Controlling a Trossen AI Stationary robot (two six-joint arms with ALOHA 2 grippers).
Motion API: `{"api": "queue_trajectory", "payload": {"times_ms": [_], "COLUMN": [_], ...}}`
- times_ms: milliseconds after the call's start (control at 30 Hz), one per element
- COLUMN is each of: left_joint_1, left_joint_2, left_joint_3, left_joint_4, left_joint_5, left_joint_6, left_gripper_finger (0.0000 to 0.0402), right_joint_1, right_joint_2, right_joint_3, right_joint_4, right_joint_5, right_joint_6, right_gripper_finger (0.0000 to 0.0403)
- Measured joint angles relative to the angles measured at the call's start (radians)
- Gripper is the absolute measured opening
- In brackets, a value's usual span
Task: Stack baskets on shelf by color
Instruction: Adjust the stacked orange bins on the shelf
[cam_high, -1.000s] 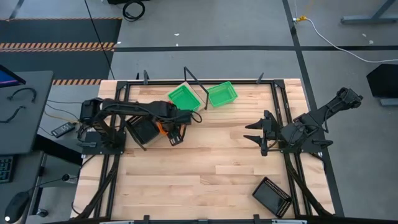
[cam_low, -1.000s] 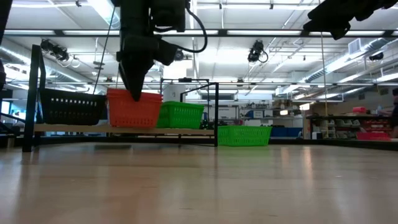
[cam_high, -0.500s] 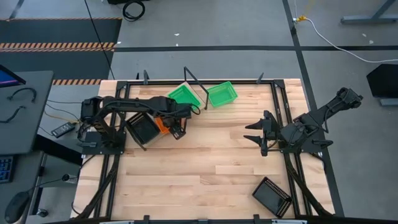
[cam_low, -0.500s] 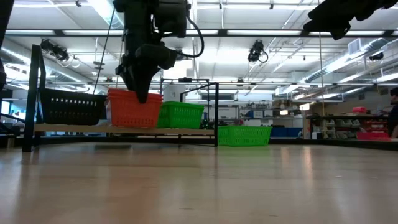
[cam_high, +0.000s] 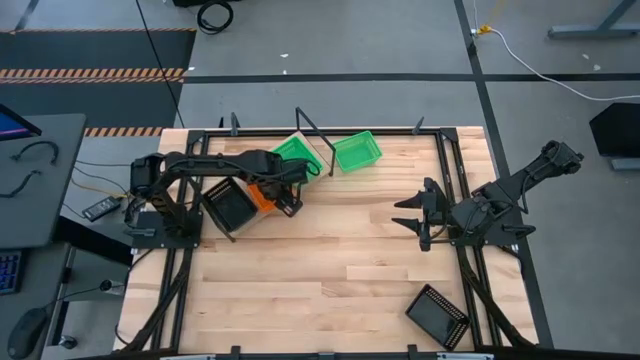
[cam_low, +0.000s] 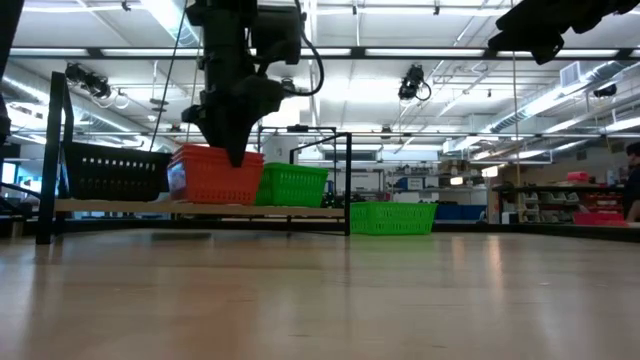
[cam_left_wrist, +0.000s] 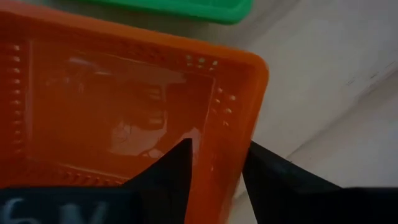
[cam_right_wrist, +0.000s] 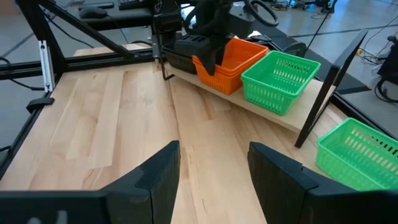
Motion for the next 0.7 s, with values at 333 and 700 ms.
{"api": "queue_trajectory", "payload": {"times_ms": [333,700], "left_joint_1": [0.008,0.007], "left_joint_2": [0.0,0.001], "left_joint_3": [0.0,0.007], "left_joint_4": [-0.009,0.004], "left_joint_5": [0.003,-0.013], "left_joint_6": [-0.058,-0.031], "left_gripper_finger": [0.0102,0.0068], "right_joint_1": [0.0,0.0], "right_joint_2": [0.0,0.048], "right_joint_3": [0.0,0.0], "right_joint_4": [0.0,0.0], "right_joint_5": [-0.039,-0.057], "right_joint_6": [0.024,0.029], "right_gripper_finger": [0.0194,0.0194]}}
